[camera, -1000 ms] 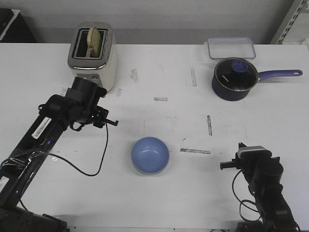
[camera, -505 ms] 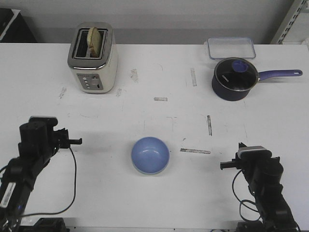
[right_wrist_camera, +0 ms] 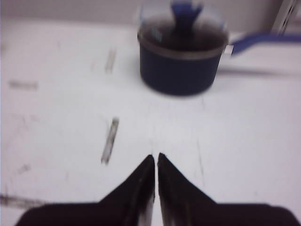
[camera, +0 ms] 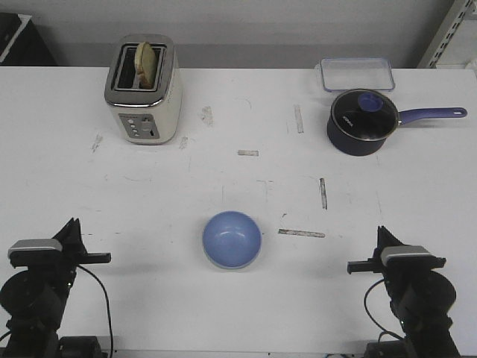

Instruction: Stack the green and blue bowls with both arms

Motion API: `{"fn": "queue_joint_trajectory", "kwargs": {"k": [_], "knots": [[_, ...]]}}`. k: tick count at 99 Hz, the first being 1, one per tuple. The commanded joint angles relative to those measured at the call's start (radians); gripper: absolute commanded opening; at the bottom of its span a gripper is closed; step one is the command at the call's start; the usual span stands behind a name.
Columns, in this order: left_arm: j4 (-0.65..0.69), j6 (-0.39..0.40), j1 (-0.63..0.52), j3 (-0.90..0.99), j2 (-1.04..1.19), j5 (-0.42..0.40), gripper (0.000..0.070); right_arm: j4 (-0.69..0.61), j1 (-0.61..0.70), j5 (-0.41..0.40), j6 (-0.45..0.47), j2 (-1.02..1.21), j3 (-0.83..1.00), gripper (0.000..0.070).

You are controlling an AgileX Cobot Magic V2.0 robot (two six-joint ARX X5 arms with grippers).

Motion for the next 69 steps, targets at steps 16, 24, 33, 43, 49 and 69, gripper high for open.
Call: {"fn": "queue_joint_trajectory", "kwargs": {"k": [16, 24, 33, 43, 49, 69], "knots": [[0.012, 0.005, 0.002, 0.006, -0.090, -0.002, 0.0001, 0.013, 0.002, -0.001, 0.010, -0.211, 0.005, 0.0000], [0.012, 0.001, 0.002, 0.006, -0.110, -0.001, 0.0002, 0.011, 0.002, 0.000, 0.010, -0.275, 0.005, 0.0000], [0.013, 0.001, 0.002, 0.006, -0.121, -0.002, 0.0001, 0.012, 0.001, 0.000, 0.007, -0.316, 0.005, 0.0000], [0.014, 0.002, 0.002, 0.006, -0.127, -0.002, 0.0001, 0.011, 0.002, 0.000, 0.005, -0.324, 0.005, 0.0000], [0.014, 0.002, 0.002, 0.006, -0.127, -0.002, 0.0001, 0.011, 0.002, 0.000, 0.005, -0.324, 0.005, 0.0000], [0.014, 0.002, 0.002, 0.006, -0.127, -0.002, 0.0001, 0.012, 0.001, 0.000, 0.006, -0.324, 0.005, 0.0000]]}}
